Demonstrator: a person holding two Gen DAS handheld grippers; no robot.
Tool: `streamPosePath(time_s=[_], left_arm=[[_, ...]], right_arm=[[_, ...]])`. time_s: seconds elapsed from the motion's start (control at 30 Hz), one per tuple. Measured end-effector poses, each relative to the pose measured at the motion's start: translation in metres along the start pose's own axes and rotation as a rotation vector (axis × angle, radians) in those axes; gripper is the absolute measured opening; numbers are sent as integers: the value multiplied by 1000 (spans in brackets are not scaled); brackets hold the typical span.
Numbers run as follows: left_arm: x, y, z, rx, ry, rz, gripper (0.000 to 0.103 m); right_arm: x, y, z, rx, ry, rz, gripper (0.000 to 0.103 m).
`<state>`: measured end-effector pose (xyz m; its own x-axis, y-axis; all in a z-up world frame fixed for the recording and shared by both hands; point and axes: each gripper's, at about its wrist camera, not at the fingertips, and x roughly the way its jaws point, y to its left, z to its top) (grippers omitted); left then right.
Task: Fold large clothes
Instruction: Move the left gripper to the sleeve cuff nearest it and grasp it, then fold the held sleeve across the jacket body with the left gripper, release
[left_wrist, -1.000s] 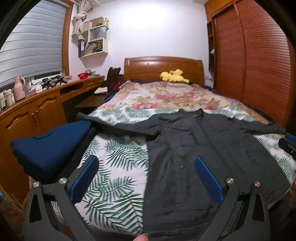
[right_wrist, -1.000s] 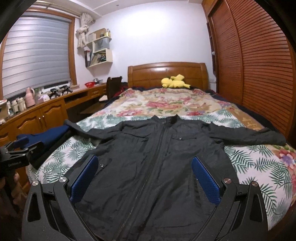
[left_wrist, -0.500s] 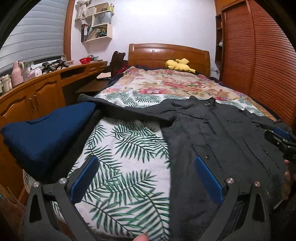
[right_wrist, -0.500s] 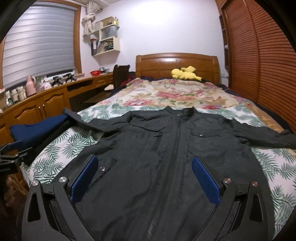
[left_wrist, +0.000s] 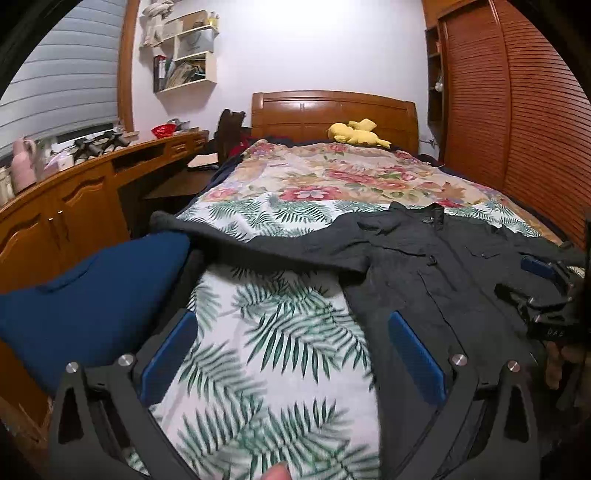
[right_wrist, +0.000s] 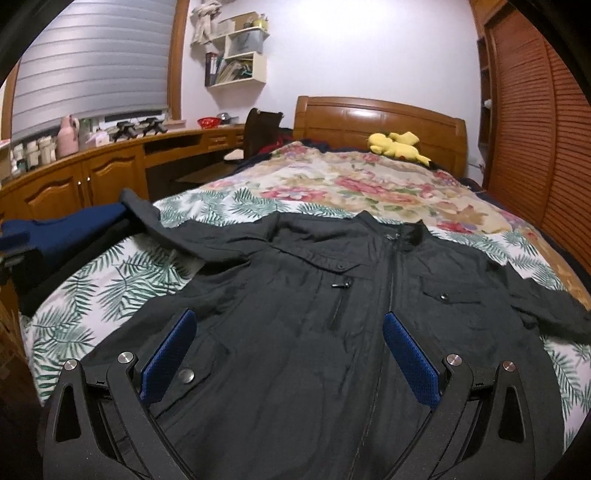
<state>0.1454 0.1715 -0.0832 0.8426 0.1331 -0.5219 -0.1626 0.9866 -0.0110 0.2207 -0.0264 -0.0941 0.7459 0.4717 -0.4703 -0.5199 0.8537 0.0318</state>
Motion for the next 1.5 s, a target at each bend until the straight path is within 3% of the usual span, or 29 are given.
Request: streamPosePath(time_s=[0.1, 0.23, 0.43, 0.73, 1.0, 1.1, 1.27, 1.33, 1.5], left_arm=[[24, 7, 13, -26, 31, -59, 103], [55, 12, 25, -18, 70, -50, 103], [95, 21, 40, -22, 117, -55, 103], [159, 50, 66, -124, 141, -39, 103], [212, 99, 60, -279, 178, 36, 97], [217, 105, 61, -307, 160, 9, 78], [224, 97, 63, -308, 166, -17, 20], [228, 90, 64, -297, 168, -15, 5], [223, 71, 77, -271, 144, -27, 0]], right_arm=[[18, -1, -5, -21, 25, 8, 103], [40, -3, -24, -13, 80, 43, 103], [43, -9, -27, 19, 88, 81, 103], [42, -11, -27, 34, 75, 93, 103], [42, -13, -27, 48, 73, 96, 103], [42, -13, -28, 50, 71, 97, 103], [42, -13, -28, 50, 70, 98, 103], [42, -12, -28, 52, 69, 98, 103], [40, -15, -30, 65, 55, 99, 103]])
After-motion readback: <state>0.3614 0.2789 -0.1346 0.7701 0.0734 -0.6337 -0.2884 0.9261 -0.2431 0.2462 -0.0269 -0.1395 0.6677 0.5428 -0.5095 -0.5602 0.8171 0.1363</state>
